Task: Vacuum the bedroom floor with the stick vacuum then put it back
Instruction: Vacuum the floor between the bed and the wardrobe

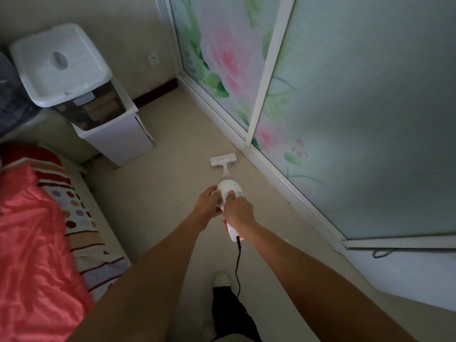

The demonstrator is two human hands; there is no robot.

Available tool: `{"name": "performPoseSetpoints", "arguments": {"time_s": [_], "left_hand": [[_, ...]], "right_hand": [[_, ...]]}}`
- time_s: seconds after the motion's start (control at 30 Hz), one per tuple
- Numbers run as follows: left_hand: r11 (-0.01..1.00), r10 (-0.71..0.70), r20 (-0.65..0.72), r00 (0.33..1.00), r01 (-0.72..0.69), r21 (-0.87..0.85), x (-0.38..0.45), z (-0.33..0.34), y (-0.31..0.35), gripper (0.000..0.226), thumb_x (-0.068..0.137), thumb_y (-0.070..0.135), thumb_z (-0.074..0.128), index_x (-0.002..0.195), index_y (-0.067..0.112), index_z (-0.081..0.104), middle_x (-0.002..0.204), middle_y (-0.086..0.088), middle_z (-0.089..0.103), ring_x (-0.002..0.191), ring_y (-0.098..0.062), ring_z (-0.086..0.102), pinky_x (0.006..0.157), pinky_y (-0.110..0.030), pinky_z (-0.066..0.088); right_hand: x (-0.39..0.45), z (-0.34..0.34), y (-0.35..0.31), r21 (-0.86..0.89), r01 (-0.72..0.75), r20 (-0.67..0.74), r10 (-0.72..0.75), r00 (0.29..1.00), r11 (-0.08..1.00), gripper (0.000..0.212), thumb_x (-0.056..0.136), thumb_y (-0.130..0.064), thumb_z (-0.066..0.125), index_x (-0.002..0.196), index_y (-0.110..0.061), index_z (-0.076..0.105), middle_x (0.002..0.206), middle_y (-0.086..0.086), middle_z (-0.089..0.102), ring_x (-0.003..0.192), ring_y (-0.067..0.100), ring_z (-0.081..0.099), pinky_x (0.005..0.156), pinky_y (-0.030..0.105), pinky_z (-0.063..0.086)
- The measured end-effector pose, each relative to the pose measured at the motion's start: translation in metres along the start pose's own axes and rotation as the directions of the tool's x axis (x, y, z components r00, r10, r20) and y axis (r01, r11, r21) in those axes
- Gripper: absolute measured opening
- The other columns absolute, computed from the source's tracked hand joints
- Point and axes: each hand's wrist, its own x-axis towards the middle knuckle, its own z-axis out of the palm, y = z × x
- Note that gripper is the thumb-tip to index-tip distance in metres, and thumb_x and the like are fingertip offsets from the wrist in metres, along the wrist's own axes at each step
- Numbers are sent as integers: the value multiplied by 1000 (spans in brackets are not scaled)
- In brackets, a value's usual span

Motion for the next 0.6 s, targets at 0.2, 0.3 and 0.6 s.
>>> {"name": "performPoseSetpoints", "arguments": {"time_s": [0.2, 0.3, 0.6], "left_hand": [[1000, -9, -11, 1000, 9, -9, -4, 6, -7, 47, 100, 25, 44, 147, 19, 46, 137, -11, 55, 118, -32, 62, 86, -40, 59], [999, -2, 5, 1000, 2, 36, -14, 5, -13, 47, 98, 28, 45, 144, 18, 50, 139, -15, 55, 116, -34, 63, 80, -38, 61], [998, -7, 45, 999, 4, 61, -78, 4, -77, 46, 96, 25, 45, 140, 16, 52, 134, -16, 58, 111, -30, 65, 81, -40, 63]], "right_hand": [[-3, -1, 11, -14, -9, -22, 9, 1000, 1000, 55, 102, -41, 25, 124, 0, 55, 108, 23, 65, 55, 24, 64, 39, 23, 47], [-12, -2, 20, 7, -10, -5, 10, 1000, 1000, 54, 103, -39, 25, 123, 1, 55, 101, 18, 66, 48, 18, 57, 39, 23, 42], [-75, 11, 84, 81, -58, 0, 59, 998, 995, 56, 102, -42, 26, 122, 1, 57, 105, 22, 69, 47, 21, 59, 36, 20, 42]]}}
